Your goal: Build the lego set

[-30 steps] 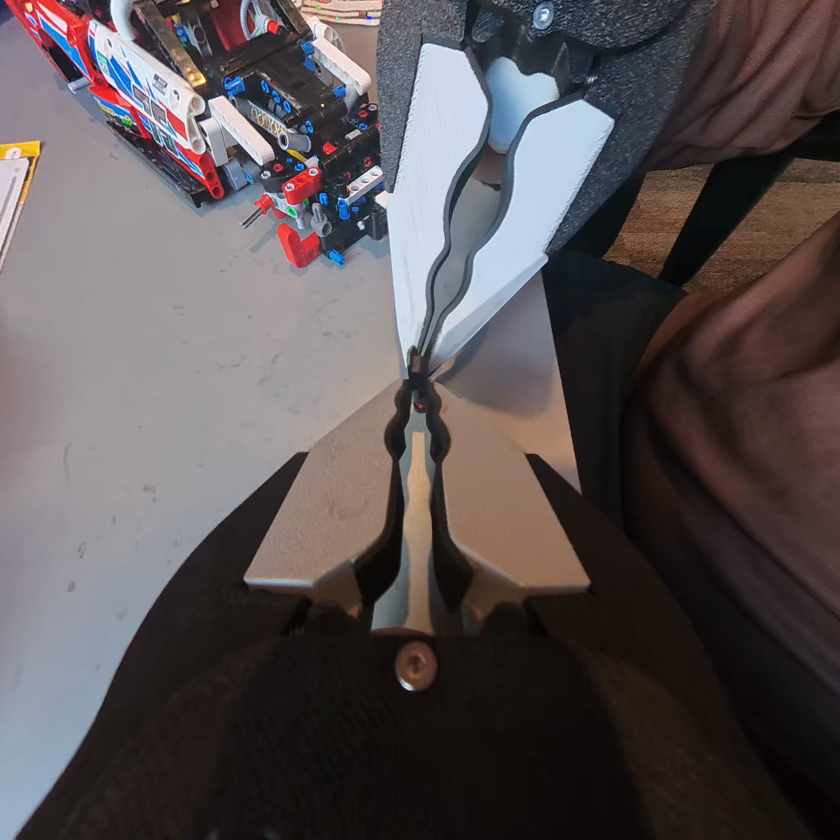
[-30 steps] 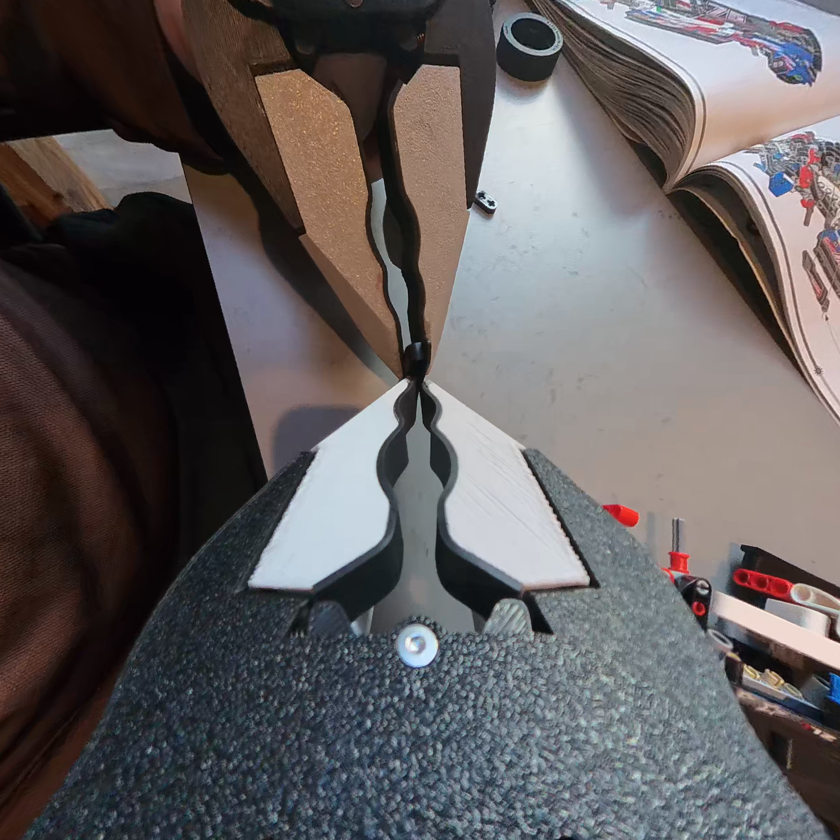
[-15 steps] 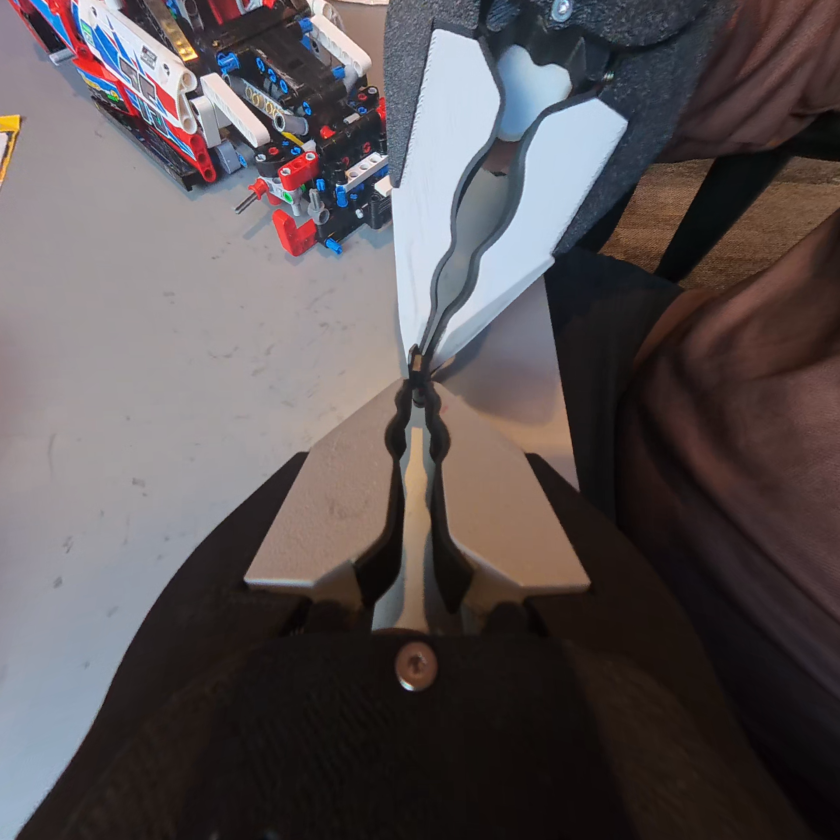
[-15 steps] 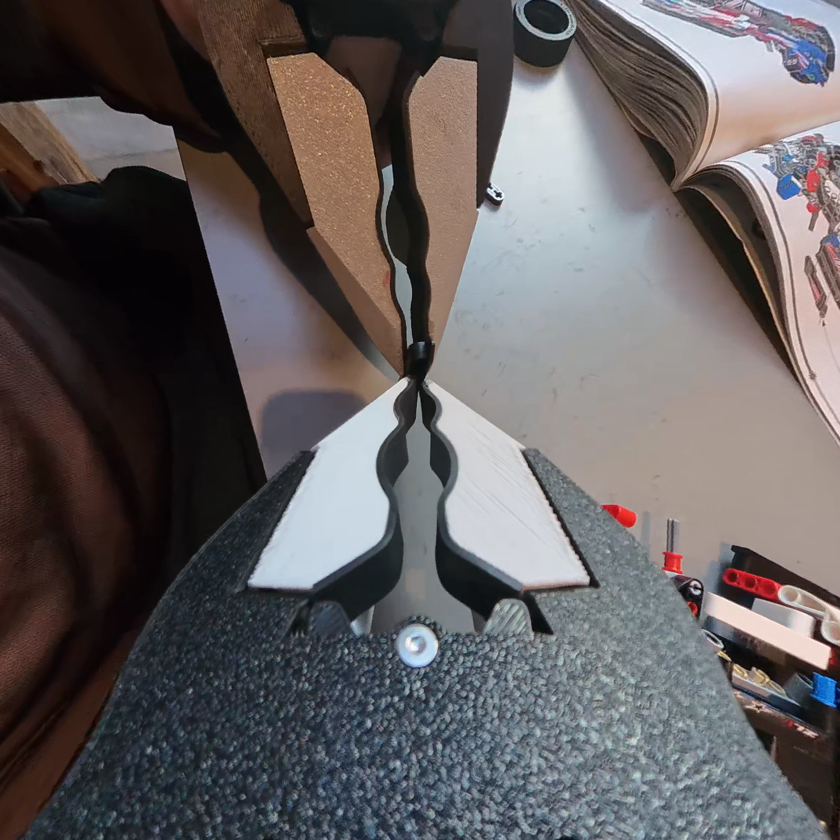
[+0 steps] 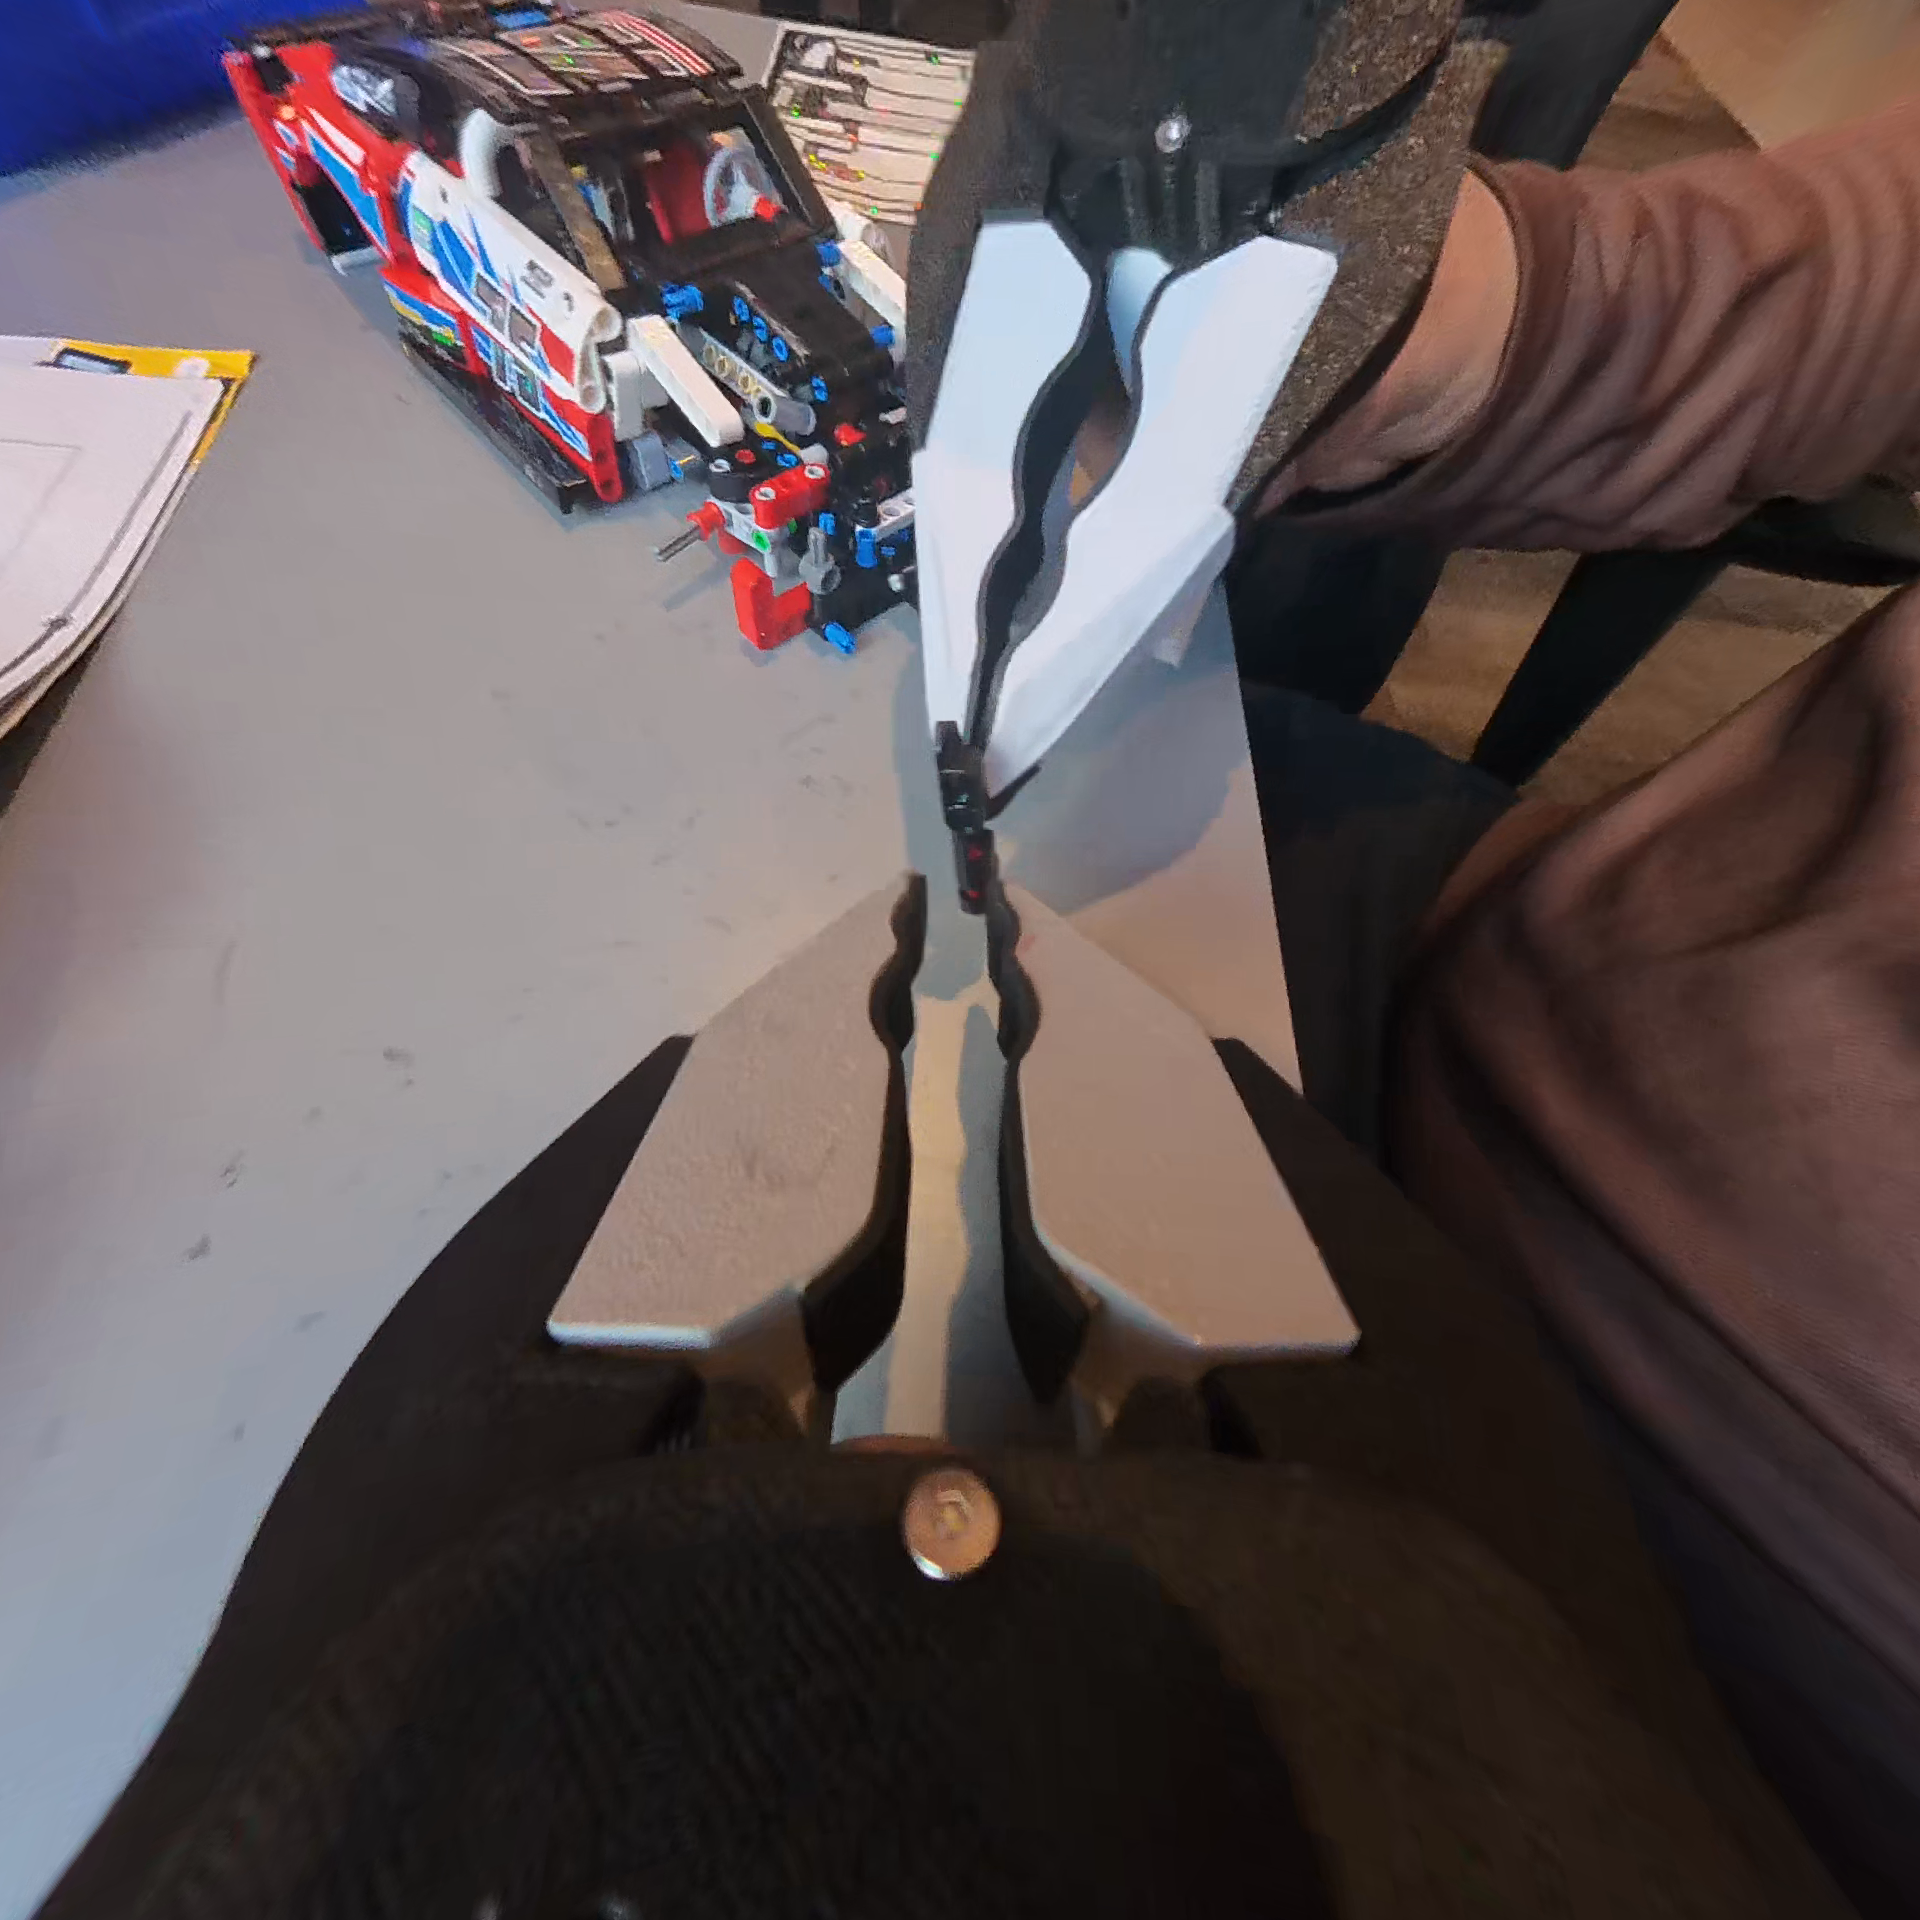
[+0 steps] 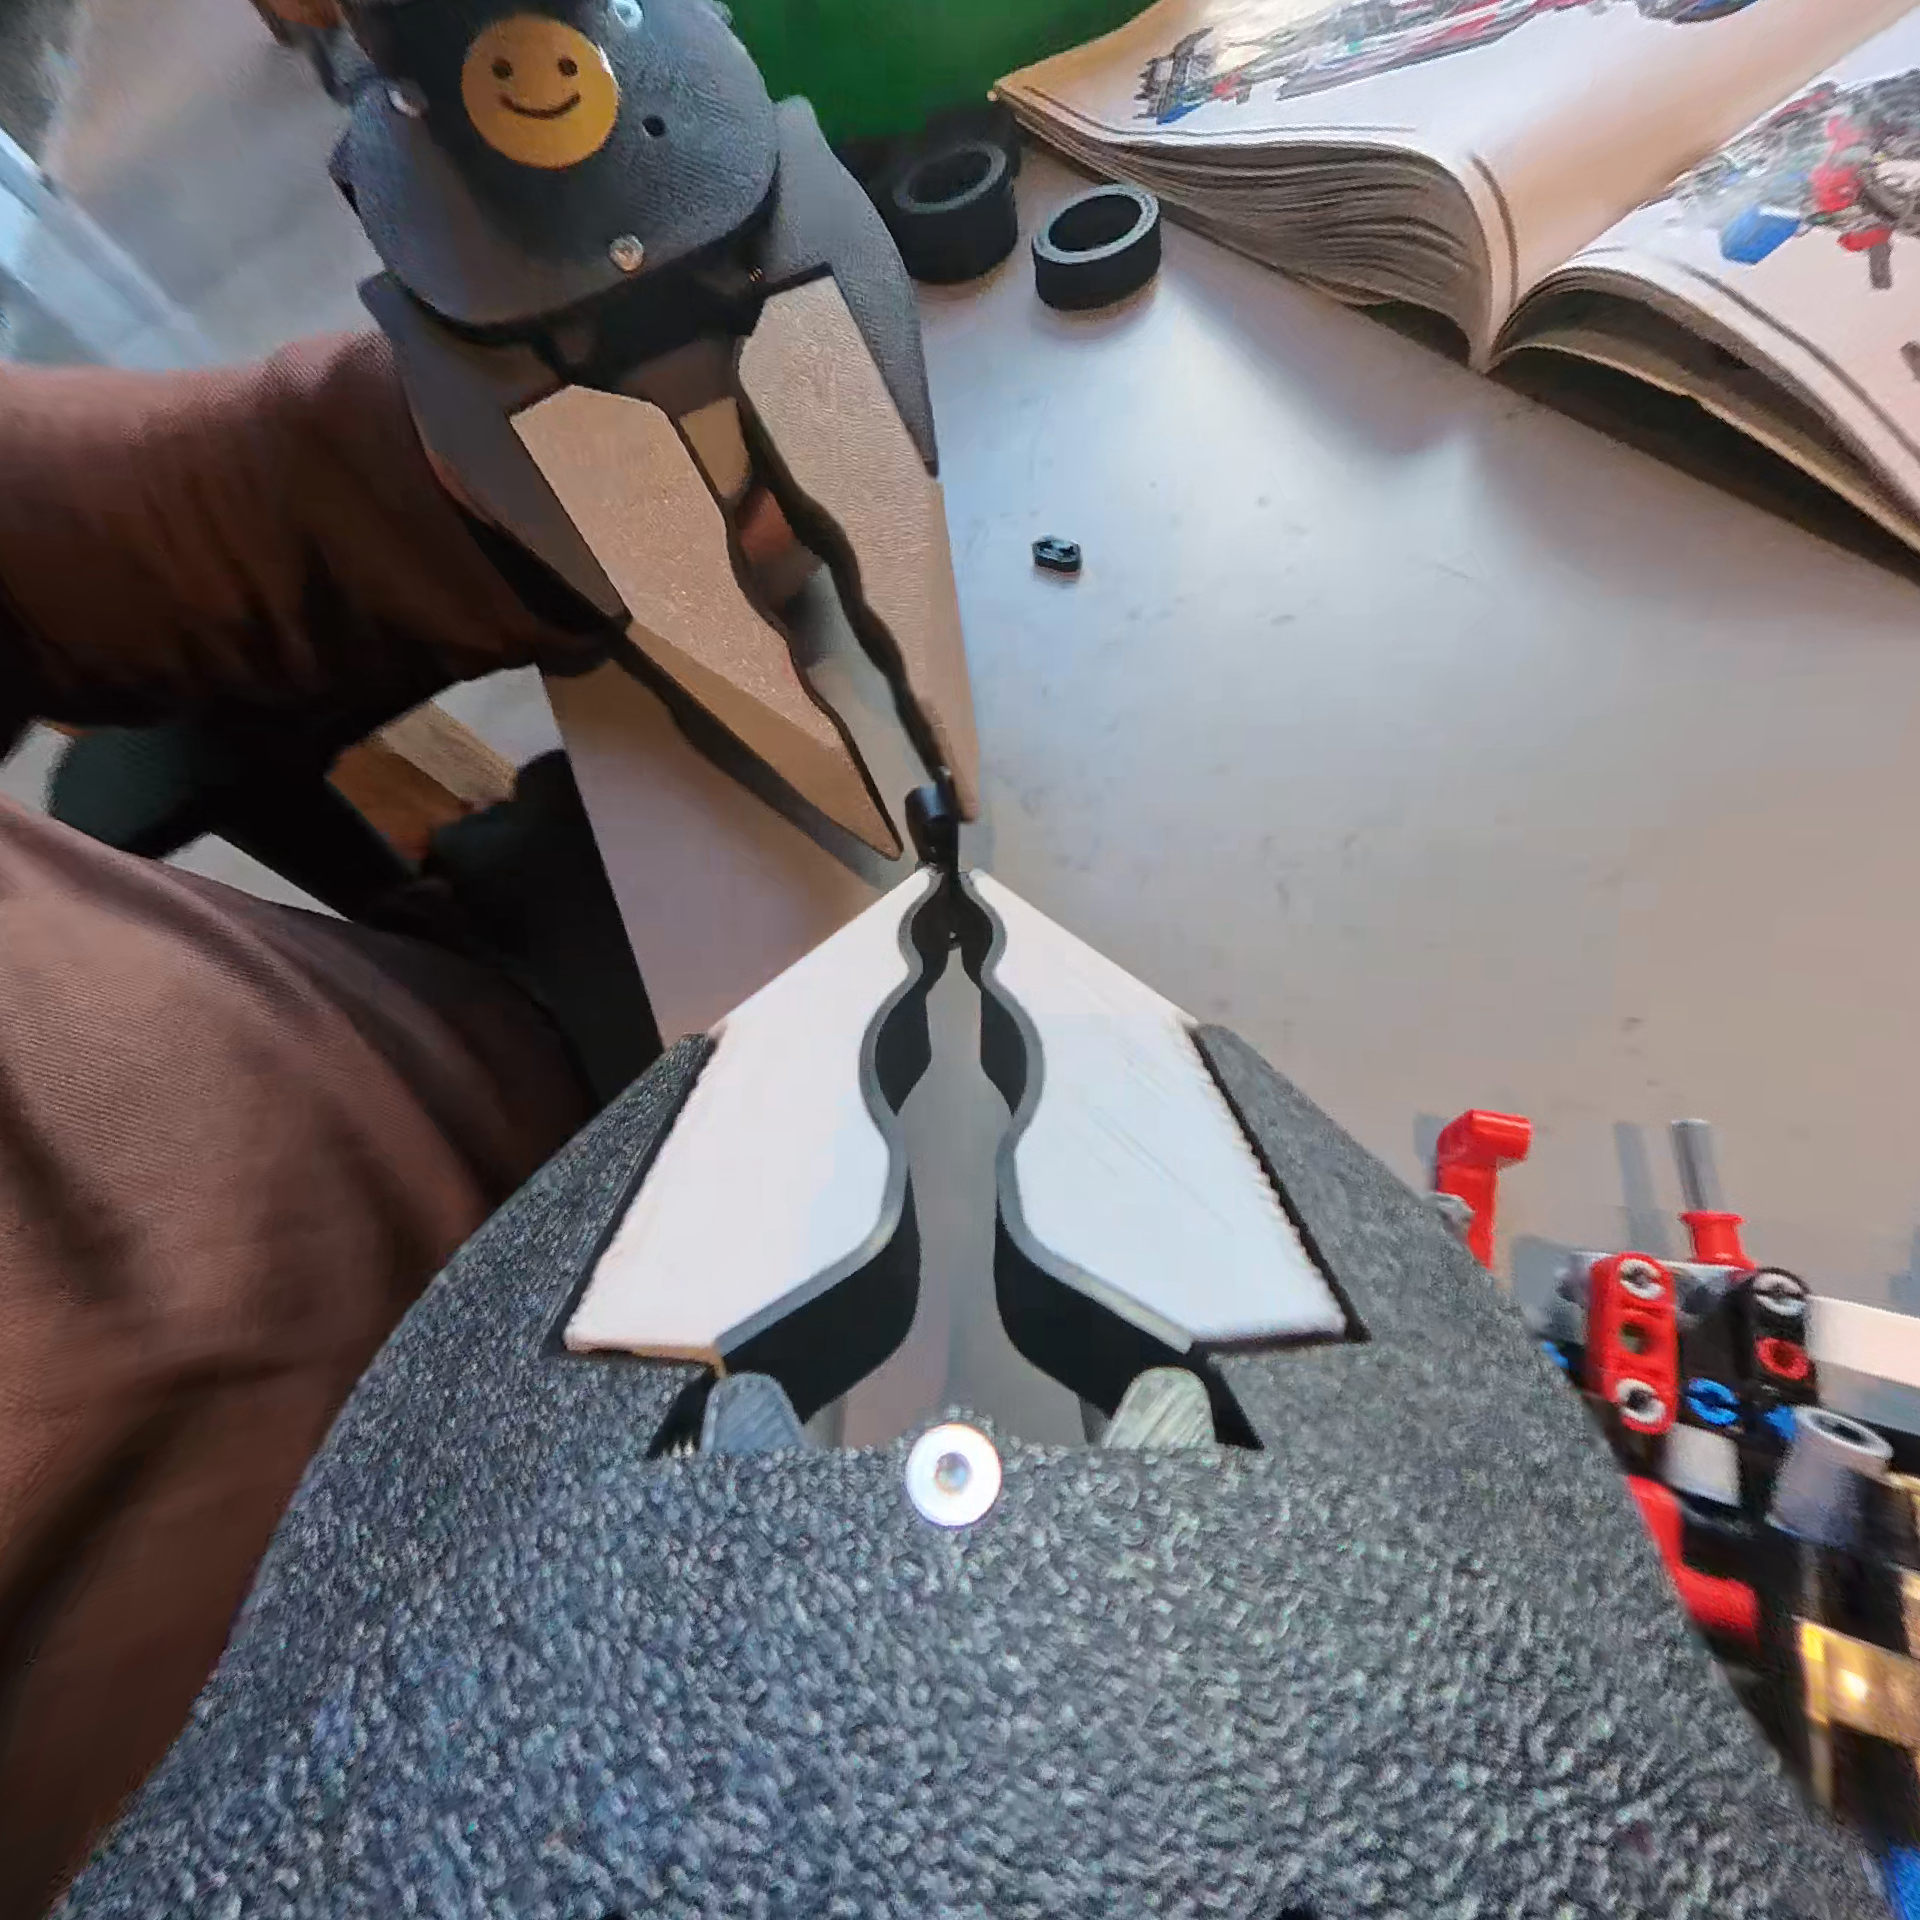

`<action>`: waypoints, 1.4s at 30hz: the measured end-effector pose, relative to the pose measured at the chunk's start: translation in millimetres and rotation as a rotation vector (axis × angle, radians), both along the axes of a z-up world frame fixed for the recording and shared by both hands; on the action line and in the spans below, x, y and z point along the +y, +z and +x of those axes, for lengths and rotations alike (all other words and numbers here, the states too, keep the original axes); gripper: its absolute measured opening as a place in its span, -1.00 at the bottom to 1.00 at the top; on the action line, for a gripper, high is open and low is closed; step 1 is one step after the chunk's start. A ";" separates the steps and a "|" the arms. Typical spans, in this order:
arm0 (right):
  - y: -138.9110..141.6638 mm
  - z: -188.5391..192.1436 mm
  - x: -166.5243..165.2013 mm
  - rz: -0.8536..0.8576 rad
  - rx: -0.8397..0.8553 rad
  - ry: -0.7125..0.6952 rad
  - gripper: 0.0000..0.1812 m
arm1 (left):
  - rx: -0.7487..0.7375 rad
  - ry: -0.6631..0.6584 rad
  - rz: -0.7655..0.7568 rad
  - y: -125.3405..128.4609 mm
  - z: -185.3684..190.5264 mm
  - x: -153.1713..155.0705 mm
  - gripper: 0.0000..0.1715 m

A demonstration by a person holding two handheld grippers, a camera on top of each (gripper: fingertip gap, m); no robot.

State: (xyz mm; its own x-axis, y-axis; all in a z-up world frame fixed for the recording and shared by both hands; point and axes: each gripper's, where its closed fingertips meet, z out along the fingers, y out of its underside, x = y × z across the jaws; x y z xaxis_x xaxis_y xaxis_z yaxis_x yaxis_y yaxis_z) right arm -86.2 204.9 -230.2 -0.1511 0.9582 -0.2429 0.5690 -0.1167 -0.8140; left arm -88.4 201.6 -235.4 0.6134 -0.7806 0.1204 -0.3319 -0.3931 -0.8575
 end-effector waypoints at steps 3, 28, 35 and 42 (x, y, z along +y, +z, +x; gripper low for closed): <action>3.6 -3.1 -3.8 -0.049 0.028 0.001 -0.99 | -0.065 -0.010 -0.063 1.8 1.6 -2.6 -0.71; 44.9 -5.8 -6.7 1.631 0.254 0.020 -0.99 | -0.812 -0.078 -0.512 47.0 14.3 -18.5 -0.83; 42.6 -6.2 -6.0 1.582 0.254 0.002 -0.95 | -0.722 -0.038 -0.438 40.9 12.2 -17.6 -0.88; 21.8 -10.1 -5.0 1.313 0.210 0.027 -1.00 | -0.346 0.043 -0.317 9.5 -6.0 -13.8 -1.00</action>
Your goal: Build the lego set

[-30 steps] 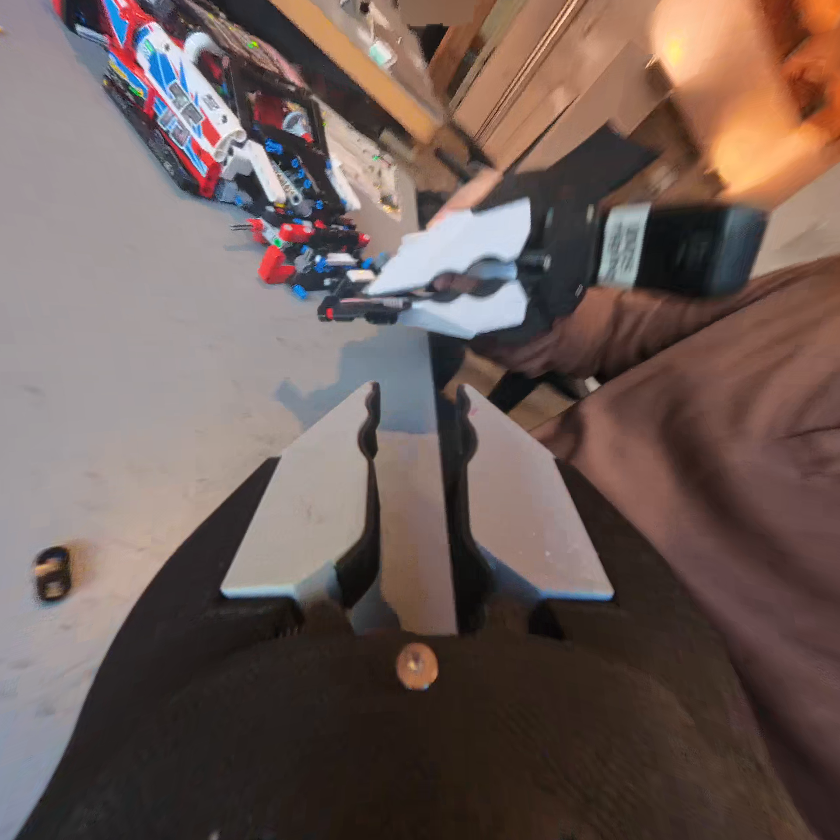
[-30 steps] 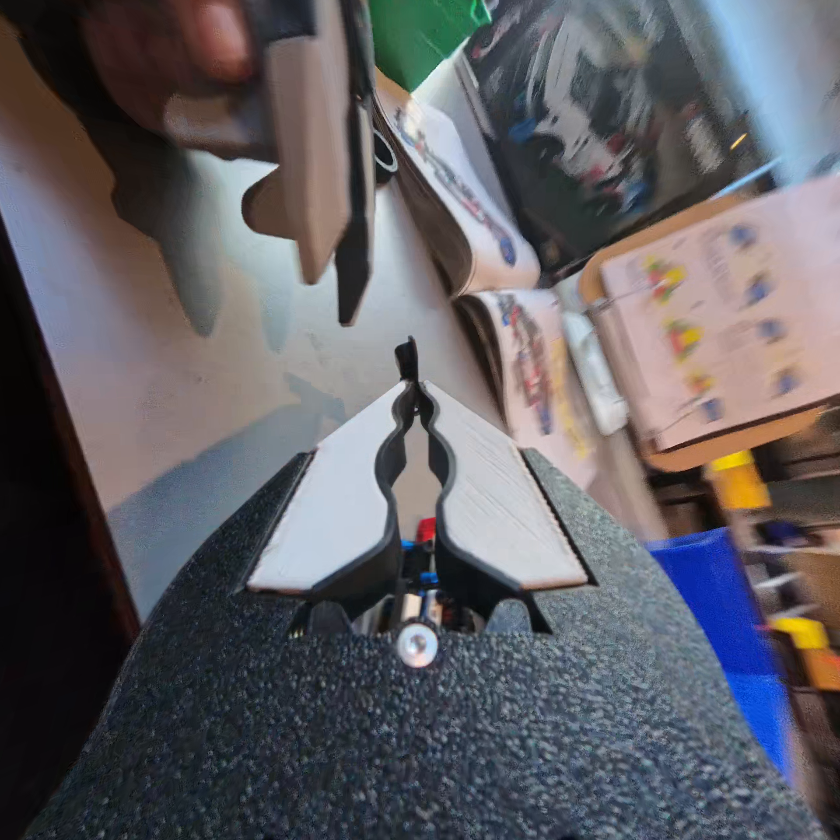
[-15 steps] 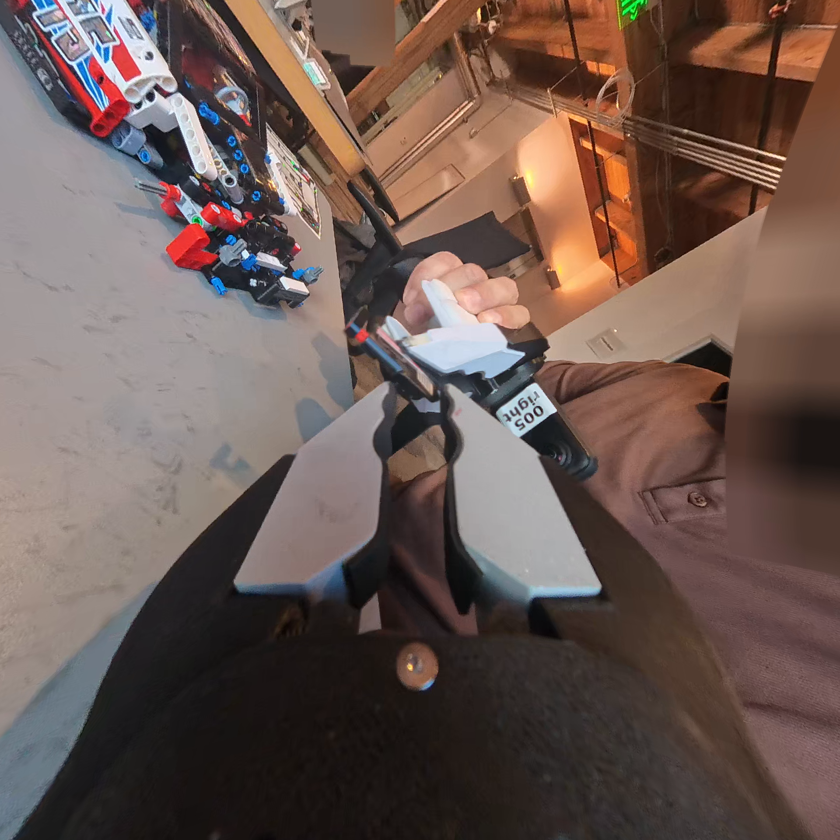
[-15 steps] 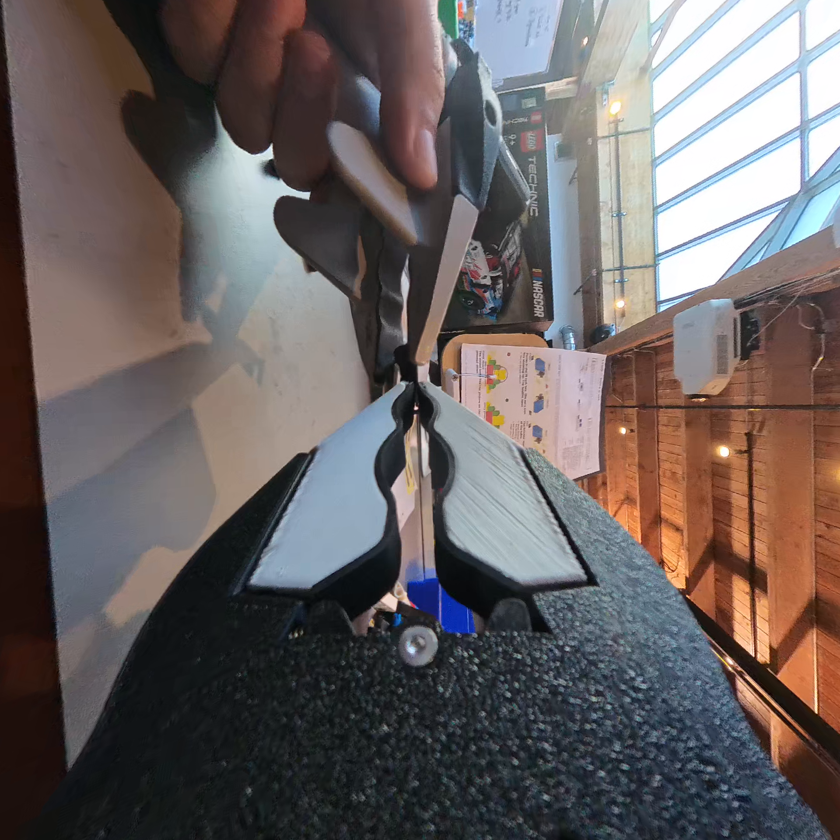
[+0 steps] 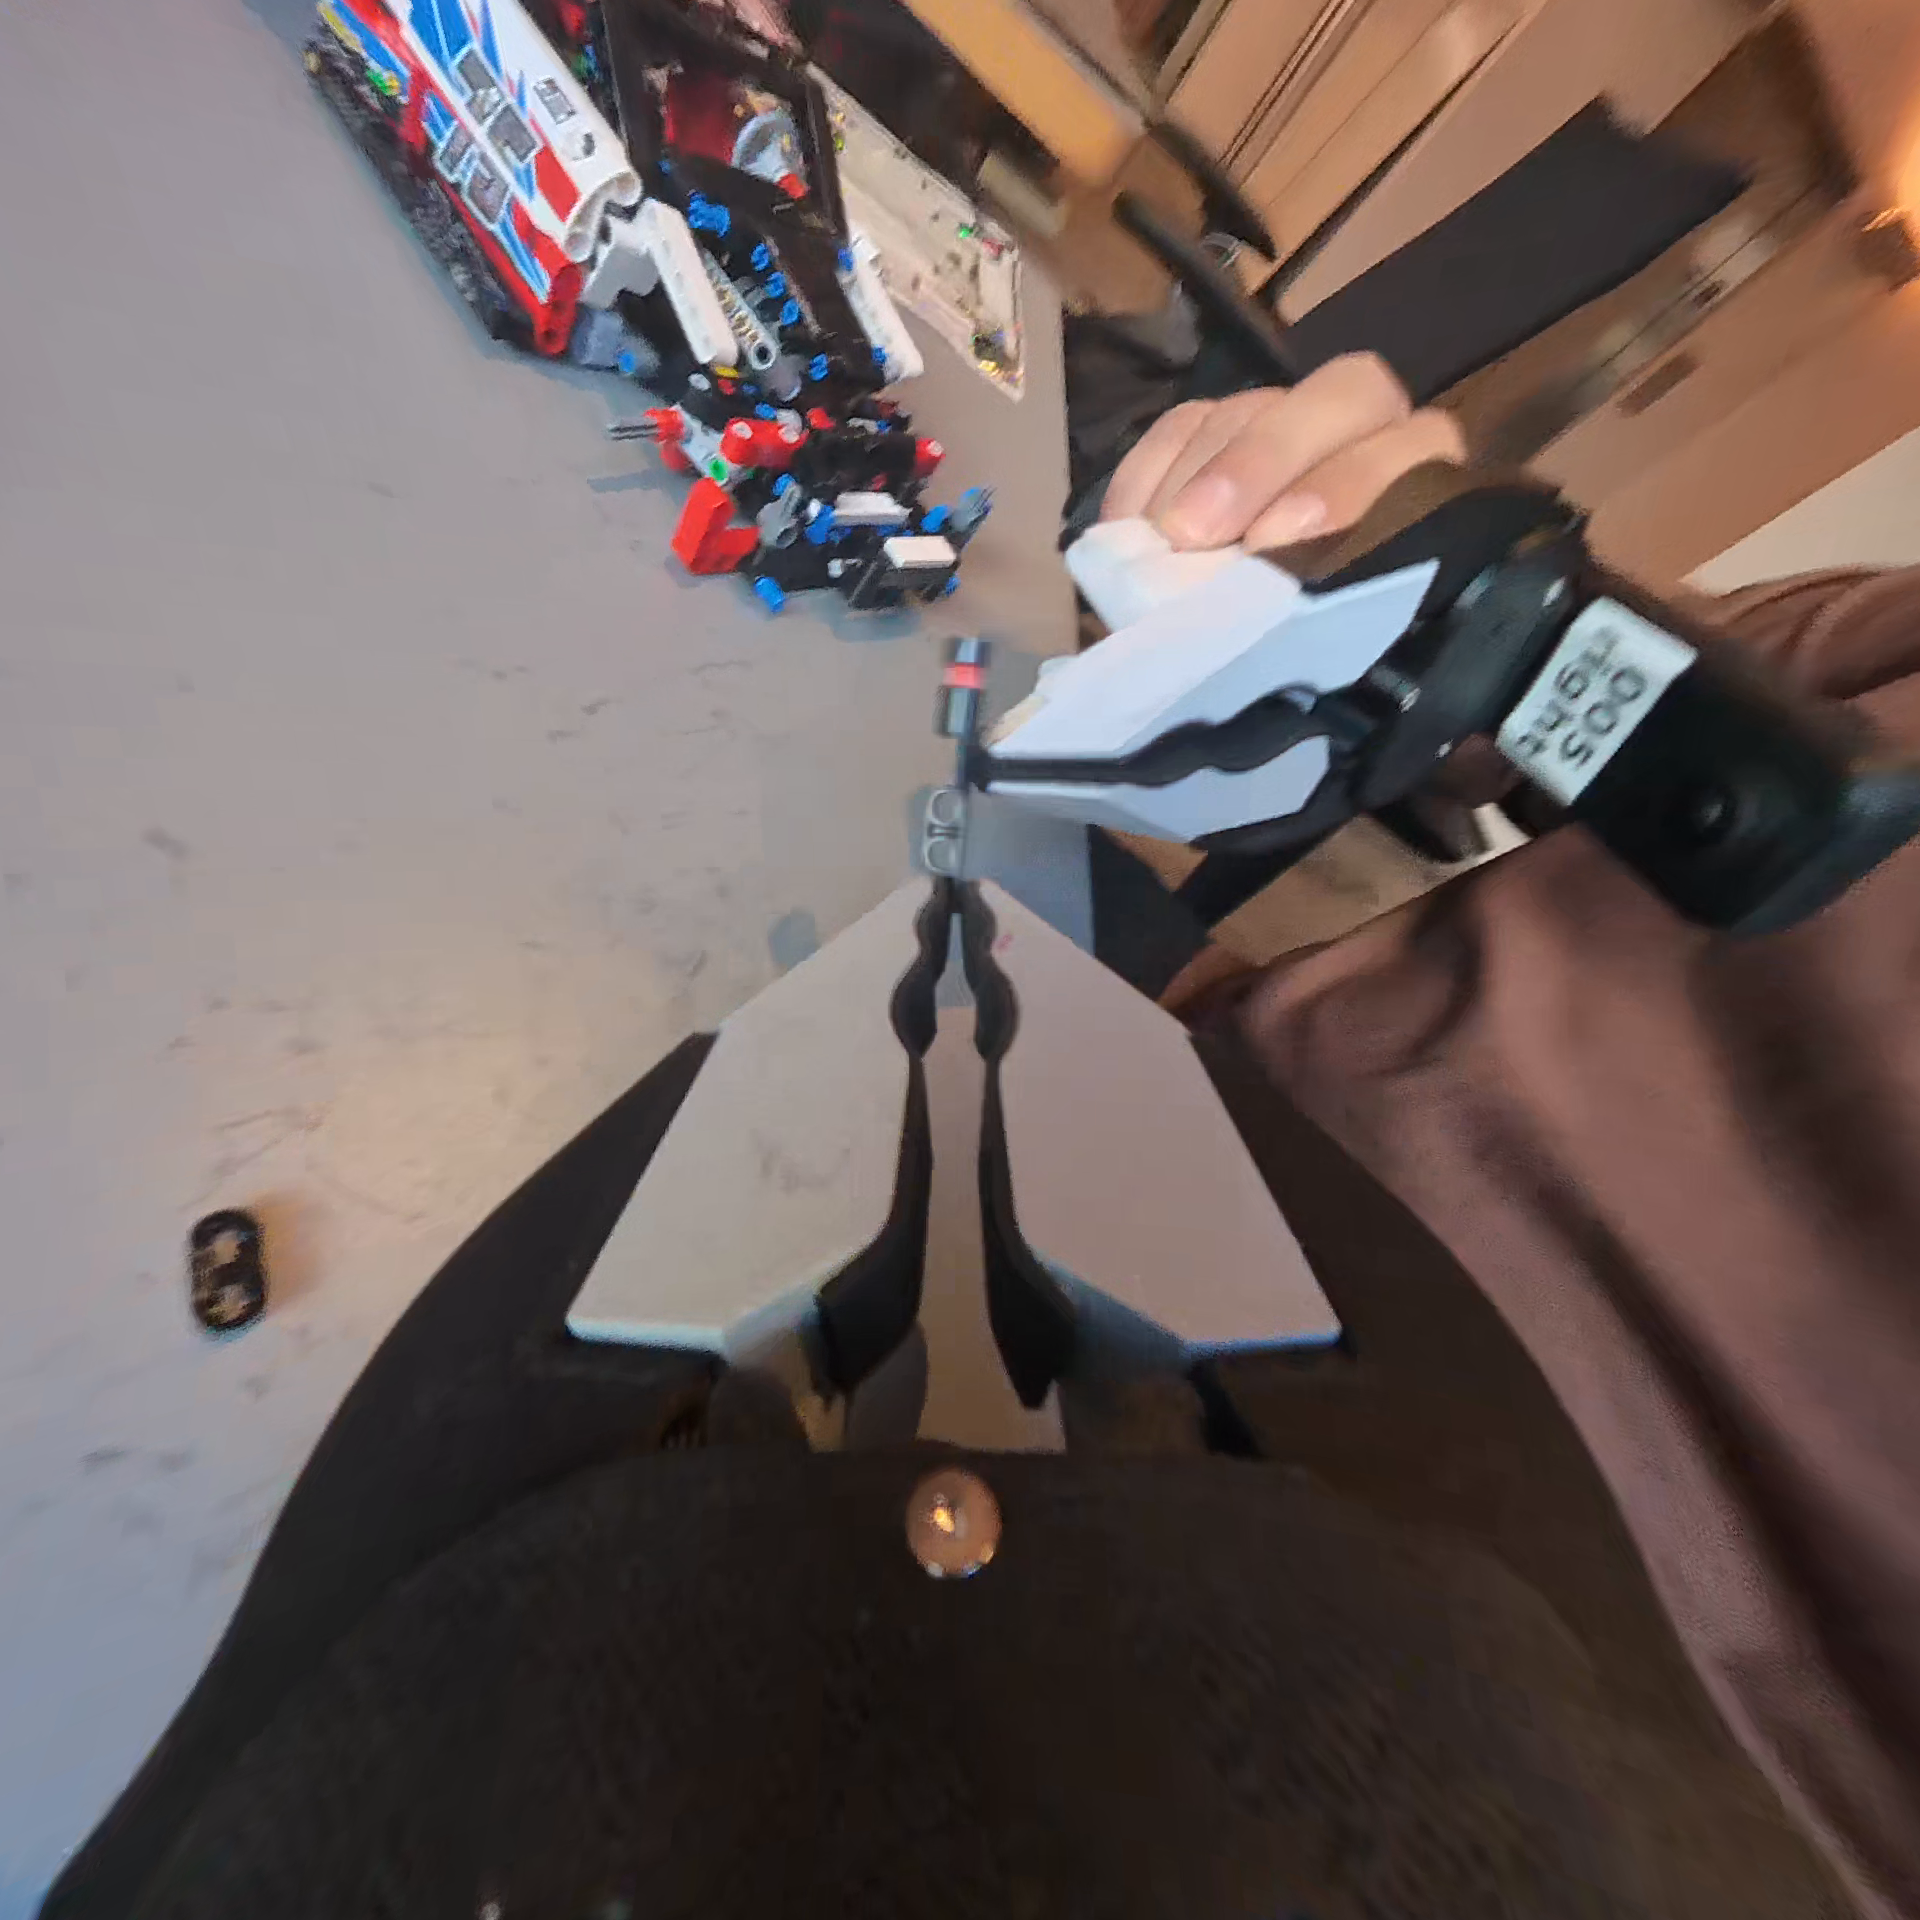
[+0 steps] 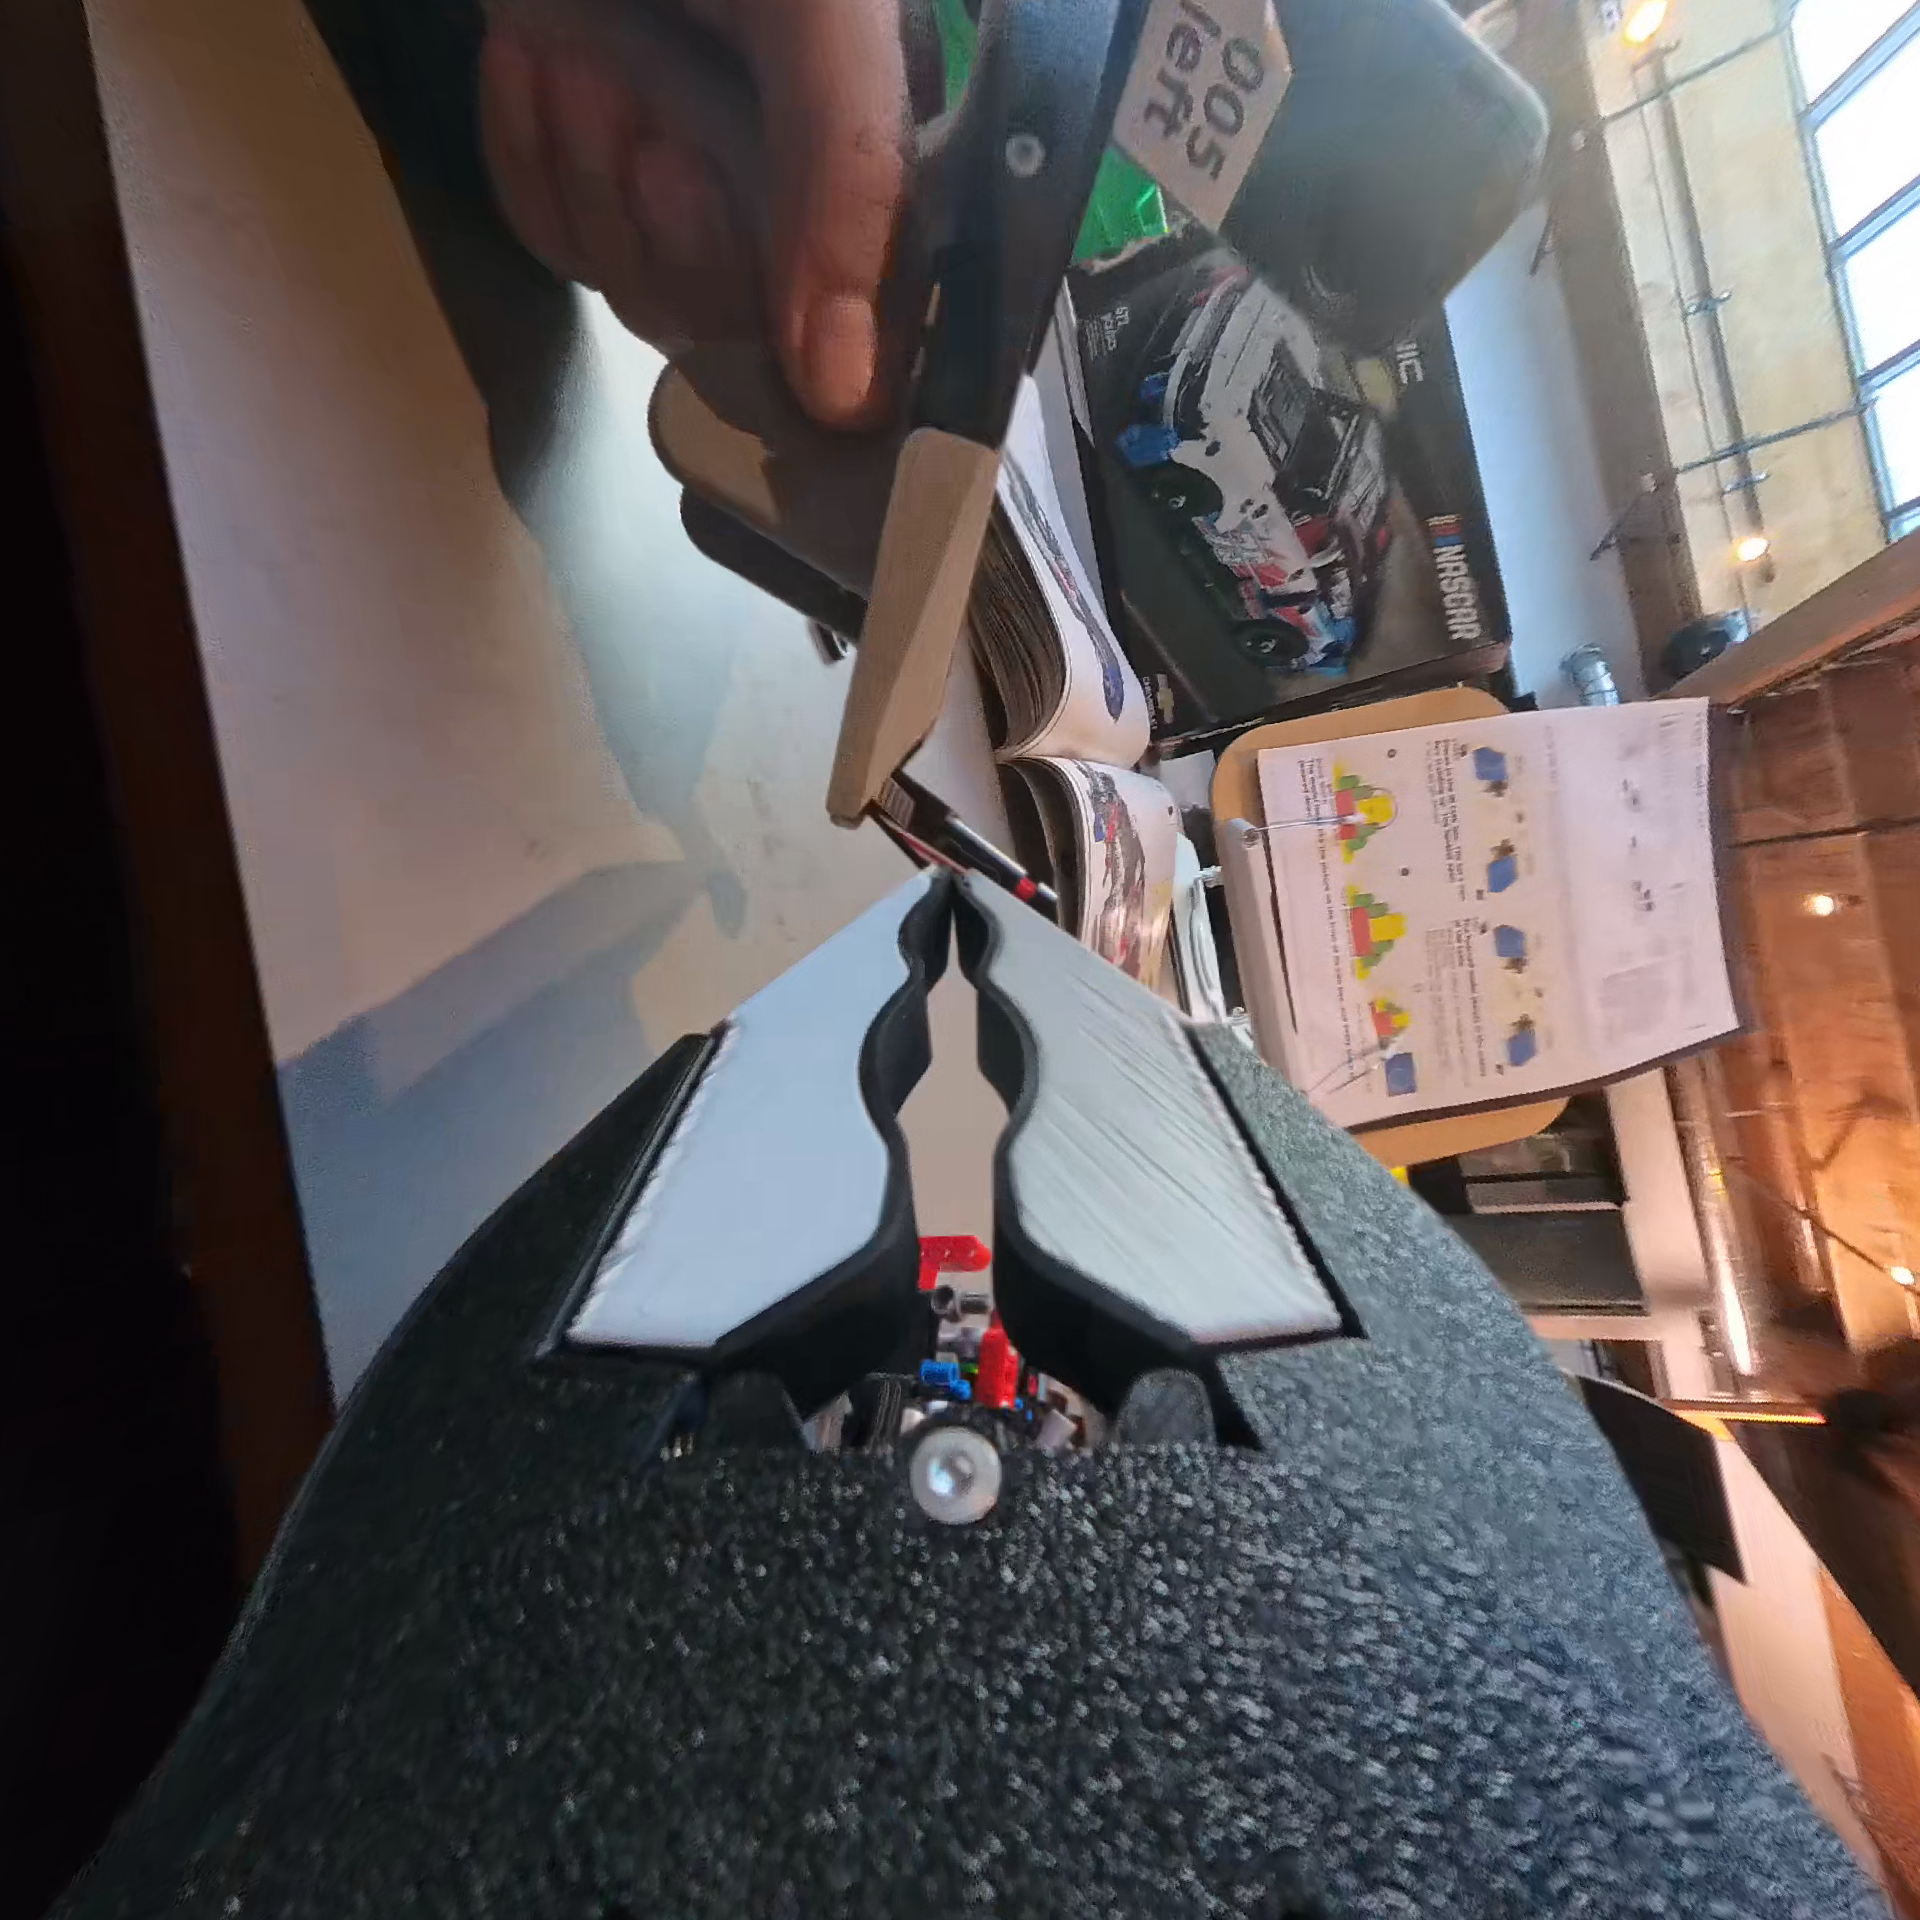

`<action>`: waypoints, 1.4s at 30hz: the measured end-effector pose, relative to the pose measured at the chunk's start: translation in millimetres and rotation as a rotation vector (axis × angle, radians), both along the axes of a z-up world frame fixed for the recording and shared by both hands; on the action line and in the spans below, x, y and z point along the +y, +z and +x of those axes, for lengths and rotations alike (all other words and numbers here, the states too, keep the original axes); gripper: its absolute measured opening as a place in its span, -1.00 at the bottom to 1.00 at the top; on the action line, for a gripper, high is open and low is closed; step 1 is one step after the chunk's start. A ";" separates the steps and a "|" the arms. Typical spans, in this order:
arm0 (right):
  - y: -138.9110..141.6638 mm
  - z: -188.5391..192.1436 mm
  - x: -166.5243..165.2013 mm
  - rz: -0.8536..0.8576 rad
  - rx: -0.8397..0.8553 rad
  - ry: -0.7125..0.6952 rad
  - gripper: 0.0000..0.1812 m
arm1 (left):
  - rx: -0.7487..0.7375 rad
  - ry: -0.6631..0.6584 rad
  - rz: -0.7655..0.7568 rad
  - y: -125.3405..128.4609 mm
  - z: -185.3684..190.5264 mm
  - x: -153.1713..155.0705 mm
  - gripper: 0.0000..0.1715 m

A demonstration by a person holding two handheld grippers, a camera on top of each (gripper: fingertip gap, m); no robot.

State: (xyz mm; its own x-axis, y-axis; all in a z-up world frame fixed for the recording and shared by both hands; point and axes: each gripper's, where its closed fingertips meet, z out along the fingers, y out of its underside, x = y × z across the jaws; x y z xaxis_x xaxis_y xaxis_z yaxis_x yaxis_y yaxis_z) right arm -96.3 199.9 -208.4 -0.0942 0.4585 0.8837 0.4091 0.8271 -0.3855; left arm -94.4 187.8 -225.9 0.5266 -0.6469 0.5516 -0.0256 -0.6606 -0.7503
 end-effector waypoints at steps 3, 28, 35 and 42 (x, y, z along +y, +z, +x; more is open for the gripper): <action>-5.8 0.4 0.5 -0.101 -0.021 -0.010 -1.00 | 0.024 -0.004 0.028 -0.4 -5.5 -2.9 -1.00; -10.4 5.6 -24.2 -1.159 -0.111 0.128 -0.91 | 0.347 -0.177 0.288 -15.6 -7.6 -26.4 -1.00; -14.9 6.5 -25.2 -1.129 -0.138 0.119 -0.91 | 0.369 -0.172 0.266 -20.1 -8.0 -24.8 -1.00; -15.2 6.2 -33.6 -1.134 -0.155 0.141 -0.92 | 0.334 -0.141 0.269 -14.9 -1.7 -20.7 -0.80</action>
State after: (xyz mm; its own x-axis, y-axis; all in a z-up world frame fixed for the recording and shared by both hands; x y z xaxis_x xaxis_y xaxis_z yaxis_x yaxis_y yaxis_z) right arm -90.1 166.3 -223.6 -0.2790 0.9587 -0.0556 0.4485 0.0789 -0.8903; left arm -96.1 167.1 -240.8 0.5437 -0.8221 0.1691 -0.3712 -0.4162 -0.8300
